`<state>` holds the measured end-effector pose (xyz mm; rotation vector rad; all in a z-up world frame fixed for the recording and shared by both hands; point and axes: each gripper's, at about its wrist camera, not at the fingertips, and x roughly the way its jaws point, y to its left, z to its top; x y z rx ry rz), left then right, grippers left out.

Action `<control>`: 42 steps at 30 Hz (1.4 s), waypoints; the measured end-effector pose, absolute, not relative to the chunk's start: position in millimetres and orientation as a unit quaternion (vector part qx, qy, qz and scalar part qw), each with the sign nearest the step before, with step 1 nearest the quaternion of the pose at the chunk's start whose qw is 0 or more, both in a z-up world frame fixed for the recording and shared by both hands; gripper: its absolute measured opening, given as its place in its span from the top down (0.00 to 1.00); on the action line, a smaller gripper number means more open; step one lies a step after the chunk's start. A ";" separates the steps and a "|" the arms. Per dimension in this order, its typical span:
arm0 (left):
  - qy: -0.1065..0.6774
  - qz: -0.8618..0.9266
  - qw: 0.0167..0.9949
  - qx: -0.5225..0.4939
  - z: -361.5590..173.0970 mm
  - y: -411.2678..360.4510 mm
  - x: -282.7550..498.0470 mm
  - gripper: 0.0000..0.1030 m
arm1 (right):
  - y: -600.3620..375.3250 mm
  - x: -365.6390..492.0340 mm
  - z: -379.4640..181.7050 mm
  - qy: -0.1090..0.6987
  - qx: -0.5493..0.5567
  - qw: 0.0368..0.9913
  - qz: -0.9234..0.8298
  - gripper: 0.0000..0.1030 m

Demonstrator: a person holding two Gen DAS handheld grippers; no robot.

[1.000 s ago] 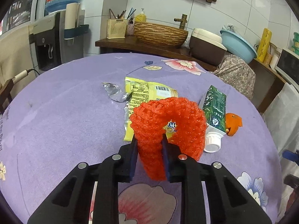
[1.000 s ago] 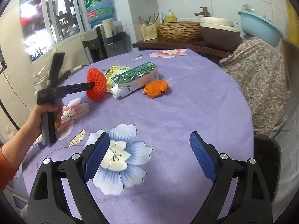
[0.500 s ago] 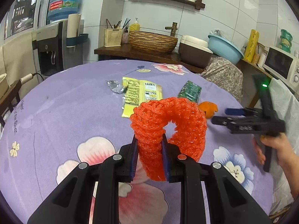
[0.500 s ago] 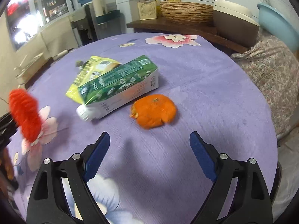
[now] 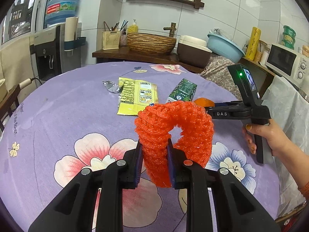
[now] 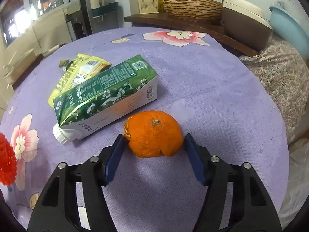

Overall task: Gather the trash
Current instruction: 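Grasp the orange peel with the right tool while the left tool holds the orange net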

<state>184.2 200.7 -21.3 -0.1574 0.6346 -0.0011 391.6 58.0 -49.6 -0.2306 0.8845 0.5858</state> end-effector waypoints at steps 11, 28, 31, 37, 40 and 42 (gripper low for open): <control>0.315 -0.003 0.946 -0.072 -21.9 185.6 177.3 0.78 | 45.1 370.9 -47.4 0.398 -0.123 0.863 0.288 0.78; 0.317 -0.069 0.943 -0.074 -21.4 106.8 176.4 0.78 | -44.3 287.0 -21.7 0.345 -0.068 0.879 0.323 0.93; 0.316 -0.084 0.942 -0.069 -19.5 91.0 176.8 0.78 | -61.8 278.1 -20.2 0.340 -0.050 0.882 0.323 0.95; 0.319 -0.098 0.941 -0.059 -19.9 69.5 178.0 0.78 | -94.7 261.8 -14.5 0.327 -0.016 0.888 0.322 0.96; 0.321 -0.104 0.940 -0.057 -19.8 61.2 180.4 0.78 | -111.4 253.7 -11.8 0.321 -0.005 0.891 0.319 0.96; 0.314 -0.104 0.942 -0.054 -16.2 57.8 179.9 0.78 | -121.2 250.6 -11.3 0.321 0.000 0.893 0.316 0.96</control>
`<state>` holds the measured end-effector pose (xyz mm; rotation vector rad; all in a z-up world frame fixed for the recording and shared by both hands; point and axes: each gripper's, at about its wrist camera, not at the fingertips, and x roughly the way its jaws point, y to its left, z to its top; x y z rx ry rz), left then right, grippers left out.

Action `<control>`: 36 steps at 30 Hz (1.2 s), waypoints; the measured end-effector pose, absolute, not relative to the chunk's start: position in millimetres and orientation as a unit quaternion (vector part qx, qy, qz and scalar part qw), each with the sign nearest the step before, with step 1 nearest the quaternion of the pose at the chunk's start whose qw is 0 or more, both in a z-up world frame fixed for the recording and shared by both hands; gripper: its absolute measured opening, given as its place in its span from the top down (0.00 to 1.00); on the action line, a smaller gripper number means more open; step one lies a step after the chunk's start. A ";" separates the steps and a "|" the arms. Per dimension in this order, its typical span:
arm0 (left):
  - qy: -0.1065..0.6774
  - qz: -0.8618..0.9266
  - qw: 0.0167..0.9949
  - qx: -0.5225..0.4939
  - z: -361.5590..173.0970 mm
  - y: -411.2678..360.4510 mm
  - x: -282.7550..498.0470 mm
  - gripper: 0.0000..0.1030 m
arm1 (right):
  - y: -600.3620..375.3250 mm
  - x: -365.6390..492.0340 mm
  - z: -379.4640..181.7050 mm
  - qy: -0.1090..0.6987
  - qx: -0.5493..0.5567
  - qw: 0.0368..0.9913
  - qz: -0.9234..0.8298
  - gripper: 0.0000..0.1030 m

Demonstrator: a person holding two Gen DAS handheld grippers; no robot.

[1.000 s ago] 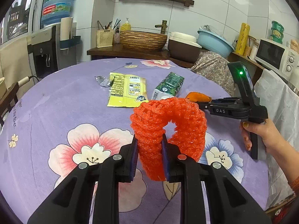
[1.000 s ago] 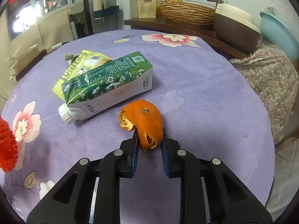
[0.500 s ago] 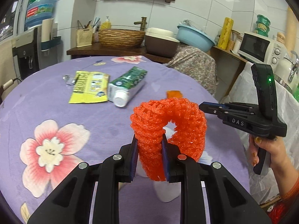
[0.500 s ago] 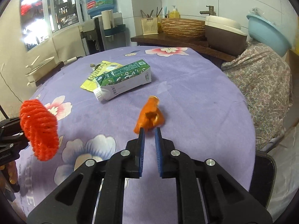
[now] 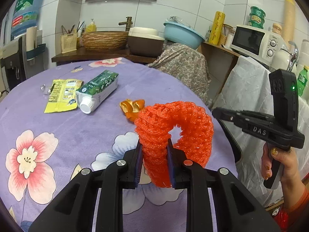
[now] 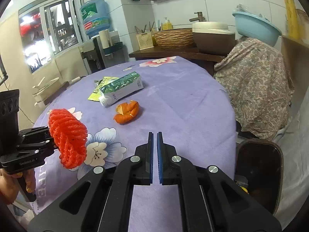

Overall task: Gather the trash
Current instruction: 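Grasp the orange peel with the right tool while the left tool holds the orange net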

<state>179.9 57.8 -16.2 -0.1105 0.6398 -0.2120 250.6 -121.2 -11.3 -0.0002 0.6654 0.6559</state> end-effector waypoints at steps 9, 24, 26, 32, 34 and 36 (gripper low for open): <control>0.309 -0.088 0.946 -0.050 -15.7 62.2 170.5 0.78 | -108.8 267.2 -15.1 0.328 0.022 0.883 0.336 0.34; 0.316 -0.031 0.945 -0.076 -21.6 113.3 150.5 0.78 | 35.8 327.9 -49.2 0.411 -0.113 0.843 0.327 0.31; 0.318 -0.032 0.944 -0.079 -23.0 114.0 151.1 0.78 | 41.2 330.9 -54.0 0.412 -0.124 0.843 0.321 0.40; 0.321 -0.038 0.943 -0.082 -25.4 112.1 154.2 0.78 | 29.2 324.2 -49.1 0.391 -0.132 0.855 0.314 0.76; 0.321 -0.041 0.943 -0.082 -25.3 110.4 156.0 0.78 | 17.3 318.0 -47.0 0.389 -0.121 0.856 0.319 0.79; 0.320 -0.044 0.943 -0.082 -24.6 107.3 157.3 0.78 | 6.7 311.1 -43.5 0.383 -0.112 0.858 0.324 0.79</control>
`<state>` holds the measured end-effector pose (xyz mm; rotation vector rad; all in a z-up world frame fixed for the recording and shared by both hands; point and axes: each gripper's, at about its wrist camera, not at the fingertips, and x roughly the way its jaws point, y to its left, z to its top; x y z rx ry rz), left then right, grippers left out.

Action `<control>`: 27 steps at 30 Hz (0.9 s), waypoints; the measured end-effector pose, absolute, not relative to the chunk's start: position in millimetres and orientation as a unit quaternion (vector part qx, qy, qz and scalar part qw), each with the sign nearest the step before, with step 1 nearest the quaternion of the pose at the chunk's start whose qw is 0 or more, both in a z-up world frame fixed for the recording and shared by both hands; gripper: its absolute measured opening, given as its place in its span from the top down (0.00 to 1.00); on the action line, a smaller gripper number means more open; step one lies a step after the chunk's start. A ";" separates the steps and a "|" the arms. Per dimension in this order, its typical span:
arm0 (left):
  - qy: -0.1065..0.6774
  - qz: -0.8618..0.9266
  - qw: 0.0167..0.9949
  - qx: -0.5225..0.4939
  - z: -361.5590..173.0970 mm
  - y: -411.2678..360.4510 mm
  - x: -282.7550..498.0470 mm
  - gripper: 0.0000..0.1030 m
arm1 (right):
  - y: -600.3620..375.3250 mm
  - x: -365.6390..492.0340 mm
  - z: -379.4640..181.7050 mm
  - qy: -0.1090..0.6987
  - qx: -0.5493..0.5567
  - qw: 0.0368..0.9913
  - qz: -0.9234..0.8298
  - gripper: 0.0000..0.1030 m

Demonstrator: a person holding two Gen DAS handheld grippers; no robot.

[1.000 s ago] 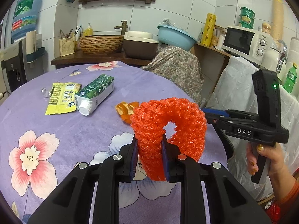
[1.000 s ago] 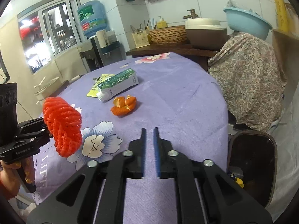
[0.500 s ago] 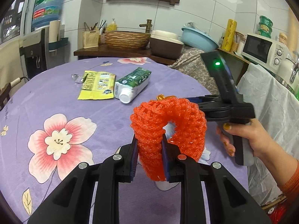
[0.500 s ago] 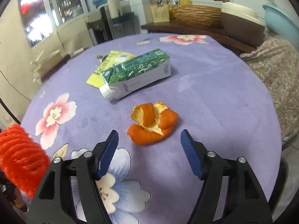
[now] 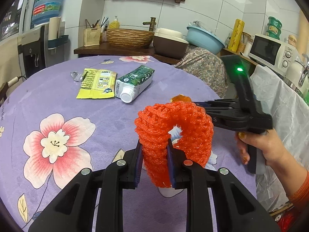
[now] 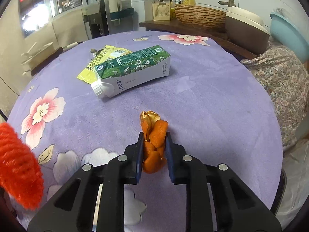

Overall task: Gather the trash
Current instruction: 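Grasp the orange peel with the right tool while the left tool holds the orange net, then carry the peel and net over the black bin and open the right tool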

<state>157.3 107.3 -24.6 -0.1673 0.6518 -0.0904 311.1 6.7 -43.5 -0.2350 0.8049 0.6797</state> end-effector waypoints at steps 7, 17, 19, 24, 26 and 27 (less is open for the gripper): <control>0.318 -0.072 0.942 -0.071 -21.6 82.3 166.0 0.78 | -46.5 280.3 -26.3 0.354 -0.068 0.872 0.331 0.79; 0.326 -0.143 0.933 -0.047 -23.8 15.1 188.0 0.78 | -171.9 251.9 -21.1 0.323 -0.005 0.913 0.249 0.79; 0.331 -0.163 0.928 -0.048 -23.8 -0.1 197.3 0.78 | -201.0 250.8 -26.9 0.328 0.007 0.918 0.222 0.79; 0.344 -0.205 0.915 -0.050 -22.8 -37.3 218.9 0.78 | -260.9 249.3 -50.3 0.346 0.031 0.924 0.161 0.79; 0.346 -0.218 0.911 -0.044 -22.3 -53.2 225.4 0.78 | -277.7 252.9 -62.6 0.356 0.035 0.924 0.139 0.79; 0.349 -0.227 0.908 -0.045 -22.1 -61.1 229.4 0.78 | -285.4 255.5 -70.2 0.362 0.034 0.923 0.126 0.79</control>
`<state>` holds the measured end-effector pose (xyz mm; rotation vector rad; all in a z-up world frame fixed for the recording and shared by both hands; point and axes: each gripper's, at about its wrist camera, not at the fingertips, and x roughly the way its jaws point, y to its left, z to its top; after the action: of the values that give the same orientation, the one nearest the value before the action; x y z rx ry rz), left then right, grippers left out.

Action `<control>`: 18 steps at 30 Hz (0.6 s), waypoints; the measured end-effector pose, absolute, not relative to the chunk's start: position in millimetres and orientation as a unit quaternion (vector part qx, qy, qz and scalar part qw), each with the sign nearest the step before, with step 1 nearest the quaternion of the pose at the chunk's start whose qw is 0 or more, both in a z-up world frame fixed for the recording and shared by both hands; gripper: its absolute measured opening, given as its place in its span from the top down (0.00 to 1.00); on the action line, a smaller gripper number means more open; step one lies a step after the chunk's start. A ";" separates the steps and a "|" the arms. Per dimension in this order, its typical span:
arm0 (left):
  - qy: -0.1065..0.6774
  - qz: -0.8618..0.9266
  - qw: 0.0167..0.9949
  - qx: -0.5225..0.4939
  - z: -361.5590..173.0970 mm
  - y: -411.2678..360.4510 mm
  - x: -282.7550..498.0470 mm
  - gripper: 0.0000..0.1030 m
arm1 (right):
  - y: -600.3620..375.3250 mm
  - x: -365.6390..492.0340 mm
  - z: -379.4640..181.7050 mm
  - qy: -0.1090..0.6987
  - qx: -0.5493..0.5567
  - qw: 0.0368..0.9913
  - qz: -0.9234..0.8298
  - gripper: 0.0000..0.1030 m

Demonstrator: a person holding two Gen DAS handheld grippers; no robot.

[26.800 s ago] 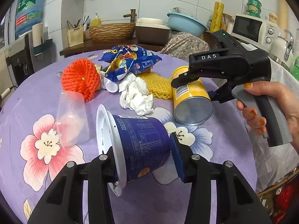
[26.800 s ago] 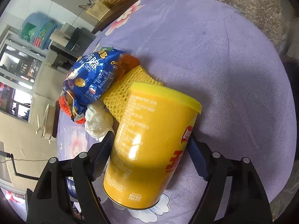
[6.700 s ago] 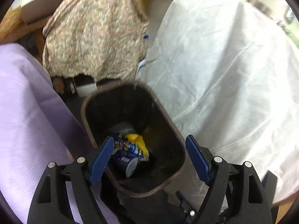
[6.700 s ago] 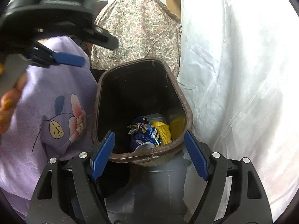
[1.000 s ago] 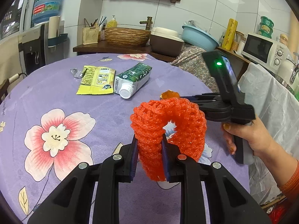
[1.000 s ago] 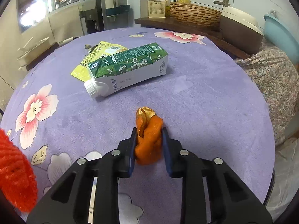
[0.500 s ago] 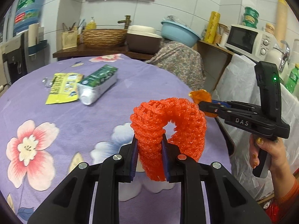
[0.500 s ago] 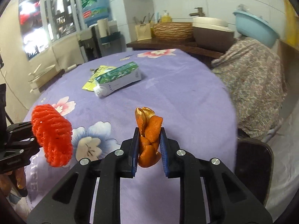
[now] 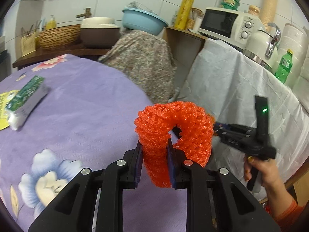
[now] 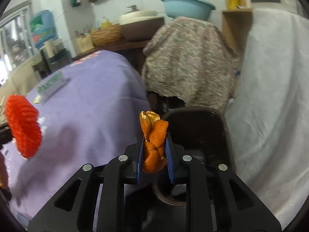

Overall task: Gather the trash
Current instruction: 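Carry the peel and net over the black bin and open the right tool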

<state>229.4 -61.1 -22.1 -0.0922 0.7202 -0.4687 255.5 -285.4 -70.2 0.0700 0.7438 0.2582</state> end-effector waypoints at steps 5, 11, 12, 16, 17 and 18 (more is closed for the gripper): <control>0.355 -0.252 0.900 -0.040 -21.7 -94.7 241.2 0.78 | -307.5 278.6 -120.2 0.410 0.036 0.907 0.093 0.79; 0.363 -0.268 0.892 -0.022 -23.5 -123.1 250.4 0.78 | -322.9 317.7 -183.0 0.467 0.071 0.879 0.072 0.79; 0.364 -0.269 0.891 -0.020 -24.4 -126.1 251.7 0.78 | -325.1 325.0 -193.2 0.477 0.082 0.872 0.070 0.79; 0.372 -0.271 0.888 -0.010 -30.2 -137.3 257.8 0.78 | -322.5 341.2 -215.9 0.499 0.087 0.860 0.062 0.79; 0.373 -0.271 0.887 -0.009 -31.0 -139.2 259.2 0.78 | -320.4 344.3 -221.5 0.504 0.083 0.857 0.059 0.79; 0.374 -0.271 0.887 -0.006 -32.2 -142.0 260.7 0.78 | -319.5 347.1 -225.8 0.508 0.083 0.855 0.058 0.79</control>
<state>260.7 -142.0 -32.2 -0.0120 0.7785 -0.5639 347.1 -319.5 -225.8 0.1750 1.0682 0.1211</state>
